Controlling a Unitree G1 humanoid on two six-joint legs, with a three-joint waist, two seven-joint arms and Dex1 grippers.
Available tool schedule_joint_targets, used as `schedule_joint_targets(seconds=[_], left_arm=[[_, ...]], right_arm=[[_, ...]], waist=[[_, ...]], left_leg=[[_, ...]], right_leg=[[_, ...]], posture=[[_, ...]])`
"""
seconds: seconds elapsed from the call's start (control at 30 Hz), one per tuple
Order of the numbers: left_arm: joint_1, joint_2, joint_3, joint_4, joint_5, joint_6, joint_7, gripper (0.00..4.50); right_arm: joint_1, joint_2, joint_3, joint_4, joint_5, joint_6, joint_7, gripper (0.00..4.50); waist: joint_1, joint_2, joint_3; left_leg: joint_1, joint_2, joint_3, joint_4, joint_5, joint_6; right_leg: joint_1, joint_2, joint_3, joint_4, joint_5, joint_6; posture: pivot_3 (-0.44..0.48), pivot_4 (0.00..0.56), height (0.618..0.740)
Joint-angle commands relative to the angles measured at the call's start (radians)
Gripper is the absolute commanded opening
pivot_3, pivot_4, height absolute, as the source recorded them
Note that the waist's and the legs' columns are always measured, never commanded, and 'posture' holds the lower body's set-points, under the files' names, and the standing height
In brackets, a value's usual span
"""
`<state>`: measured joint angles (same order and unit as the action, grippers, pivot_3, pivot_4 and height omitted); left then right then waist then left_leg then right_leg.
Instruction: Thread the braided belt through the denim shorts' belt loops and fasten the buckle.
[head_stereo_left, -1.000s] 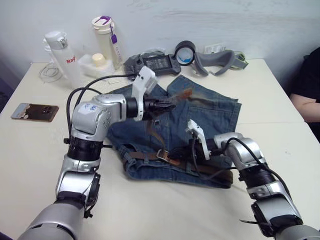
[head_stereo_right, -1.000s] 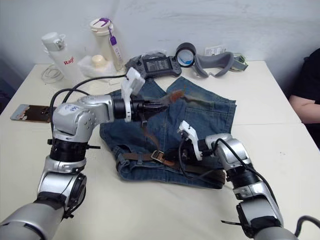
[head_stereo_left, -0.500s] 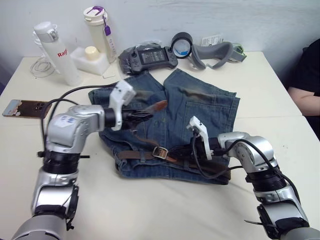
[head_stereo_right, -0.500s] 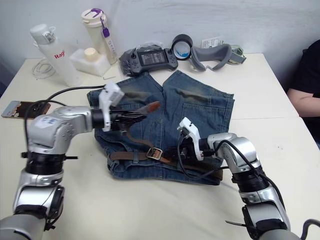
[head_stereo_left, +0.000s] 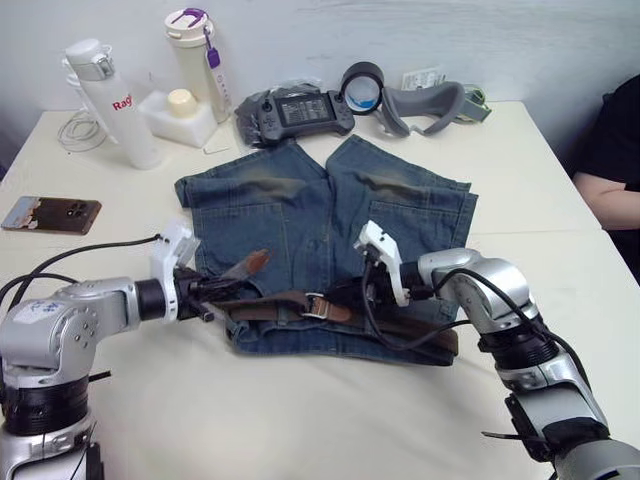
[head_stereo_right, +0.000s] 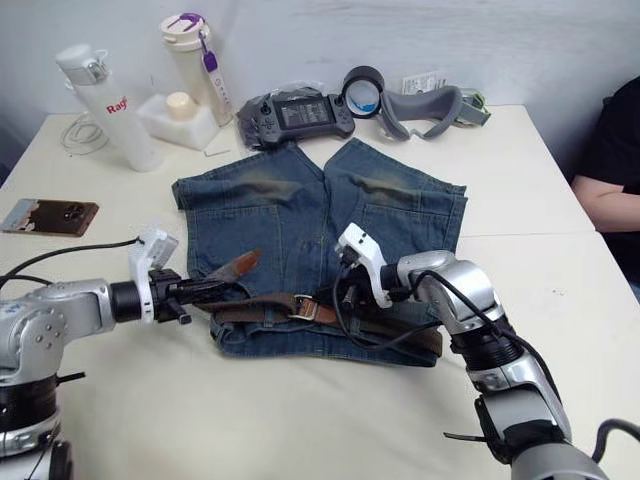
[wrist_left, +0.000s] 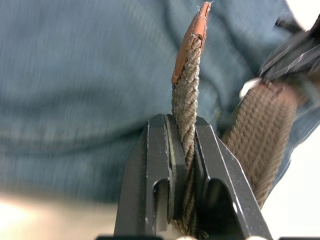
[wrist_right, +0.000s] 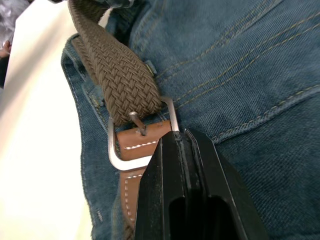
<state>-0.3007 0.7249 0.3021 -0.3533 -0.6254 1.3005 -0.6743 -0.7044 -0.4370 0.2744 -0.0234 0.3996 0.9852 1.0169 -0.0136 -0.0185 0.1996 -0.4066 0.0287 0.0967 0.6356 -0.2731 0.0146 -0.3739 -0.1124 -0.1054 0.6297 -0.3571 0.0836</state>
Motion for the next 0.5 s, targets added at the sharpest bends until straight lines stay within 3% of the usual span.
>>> schedule_joint_targets(seconds=[0.03,0.3,0.5], left_arm=[[0.057,0.025,0.021,-0.021,0.018,-0.058,0.011,0.0],[0.149,0.097,-0.052,0.042,0.154,-0.35,0.001,0.0],[0.136,0.045,-0.072,0.05,0.161,-0.502,-0.014,0.0]], right_arm=[[-0.022,0.023,0.026,-0.025,0.024,-0.007,0.015,0.04],[-0.031,0.019,0.051,-0.059,0.051,0.023,0.039,0.04],[-0.066,0.038,0.069,-0.038,0.039,0.008,0.036,0.04]], waist=[[-0.003,0.0,0.0],[-0.018,0.0,0.0],[-0.017,0.0,0.0]], left_leg=[[0.0,0.0,0.0,0.0,0.0,0.0],[0.001,0.0,0.001,-0.002,0.001,0.0],[0.001,0.0,0.001,-0.002,0.003,0.0]], right_leg=[[0.0,0.0,0.0,0.0,0.0,0.0],[-0.001,0.0,0.001,0.001,0.001,-0.002],[-0.002,-0.001,0.001,0.004,0.001,-0.002]], posture=[[0.0,0.15,0.74],[0.0,0.15,0.74],[0.0,0.15,0.74]])
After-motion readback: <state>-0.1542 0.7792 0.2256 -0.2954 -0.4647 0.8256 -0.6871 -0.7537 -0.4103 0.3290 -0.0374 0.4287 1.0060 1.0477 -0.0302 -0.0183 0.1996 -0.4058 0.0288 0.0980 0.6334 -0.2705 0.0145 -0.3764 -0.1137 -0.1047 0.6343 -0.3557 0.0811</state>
